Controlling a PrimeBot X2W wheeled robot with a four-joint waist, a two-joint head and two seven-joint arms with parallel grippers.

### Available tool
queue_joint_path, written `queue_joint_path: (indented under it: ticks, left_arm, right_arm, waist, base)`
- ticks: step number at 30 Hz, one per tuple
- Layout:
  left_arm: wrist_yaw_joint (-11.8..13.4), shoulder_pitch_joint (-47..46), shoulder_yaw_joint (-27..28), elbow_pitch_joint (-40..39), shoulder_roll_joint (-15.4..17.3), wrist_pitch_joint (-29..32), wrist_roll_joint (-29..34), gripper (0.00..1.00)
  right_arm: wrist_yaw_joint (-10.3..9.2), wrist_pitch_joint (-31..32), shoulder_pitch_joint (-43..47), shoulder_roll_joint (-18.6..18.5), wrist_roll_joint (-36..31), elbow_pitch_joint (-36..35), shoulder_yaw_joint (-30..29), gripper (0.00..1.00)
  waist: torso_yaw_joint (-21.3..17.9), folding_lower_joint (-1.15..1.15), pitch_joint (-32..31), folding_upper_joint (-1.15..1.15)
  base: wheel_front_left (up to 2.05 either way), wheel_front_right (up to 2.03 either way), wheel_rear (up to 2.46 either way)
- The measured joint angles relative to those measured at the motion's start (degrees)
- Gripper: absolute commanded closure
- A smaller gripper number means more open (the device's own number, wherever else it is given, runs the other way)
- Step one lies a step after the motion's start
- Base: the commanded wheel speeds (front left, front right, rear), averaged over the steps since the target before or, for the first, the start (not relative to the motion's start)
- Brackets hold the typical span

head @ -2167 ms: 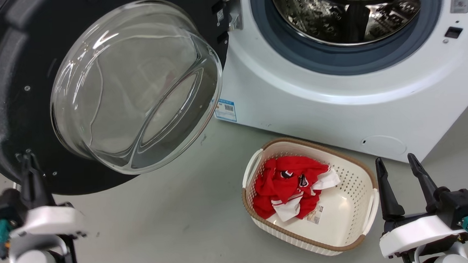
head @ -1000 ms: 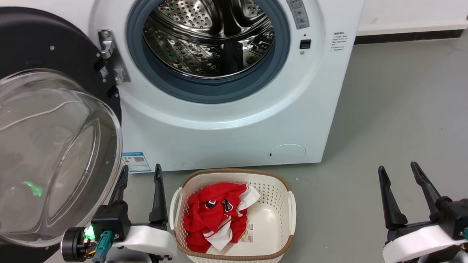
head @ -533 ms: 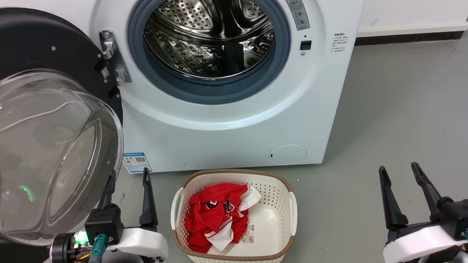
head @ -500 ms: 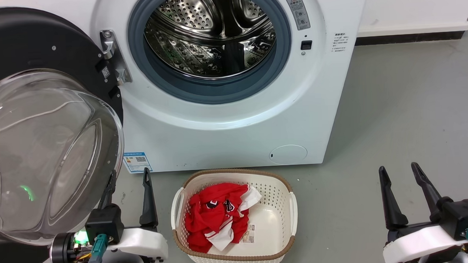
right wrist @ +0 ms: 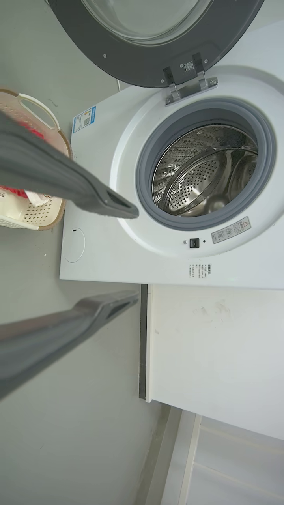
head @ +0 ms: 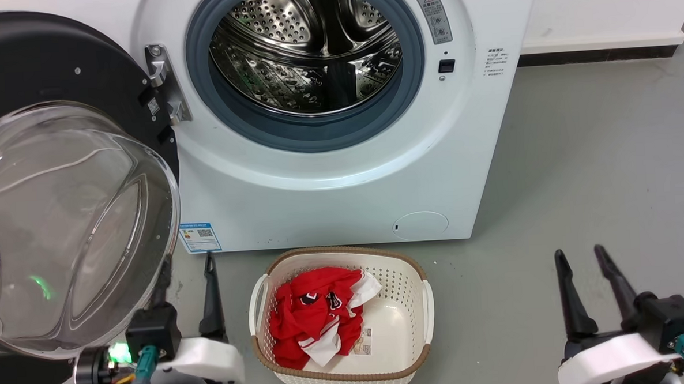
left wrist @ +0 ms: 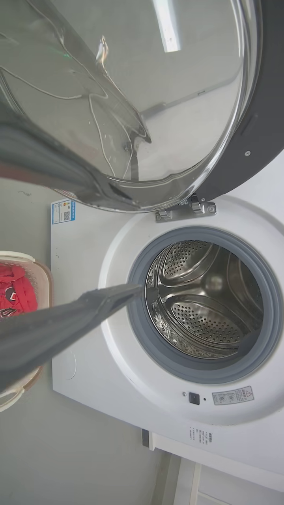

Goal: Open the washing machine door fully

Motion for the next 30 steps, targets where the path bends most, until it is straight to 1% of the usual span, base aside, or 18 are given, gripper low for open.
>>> queue_joint_path:
  ticks: [4,19,20,30]
  left_arm:
    - [-0.03,1.71,-0.1,2.05,-0.36,0.68,-0.76,1.0]
    - [-3.0,1.65,2.52,2.41,-1.3,4.83,-17.24,1.0]
    - [-3.34,1.65,2.83,2.4,-1.4,5.28,-19.19,1.0]
    - [-4.98,1.55,4.13,2.38,-1.82,7.53,-28.62,1.0]
  right_arm:
    - [0.01,0.16,1.24,0.01,0.78,1.91,0.07,1.0]
    - [0.0,3.54,0.37,-0.02,18.14,3.44,-0.49,1.0]
    - [0.0,3.93,0.1,-0.03,20.15,3.63,-0.57,1.0]
    - [0.0,5.72,-0.6,-0.08,29.99,4.58,-0.99,1.0]
  waist:
    - [0.0,0.0,0.0,0.0]
    - [0.09,0.0,0.09,0.0]
    - [0.1,0.0,0.1,0.0]
    - [0.16,0.0,0.15,0.0]
  base:
    - [0.0,0.0,0.0]
    - [0.0,0.0,0.0]
    - [0.0,0.0,0.0]
    - [0.0,0.0,0.0]
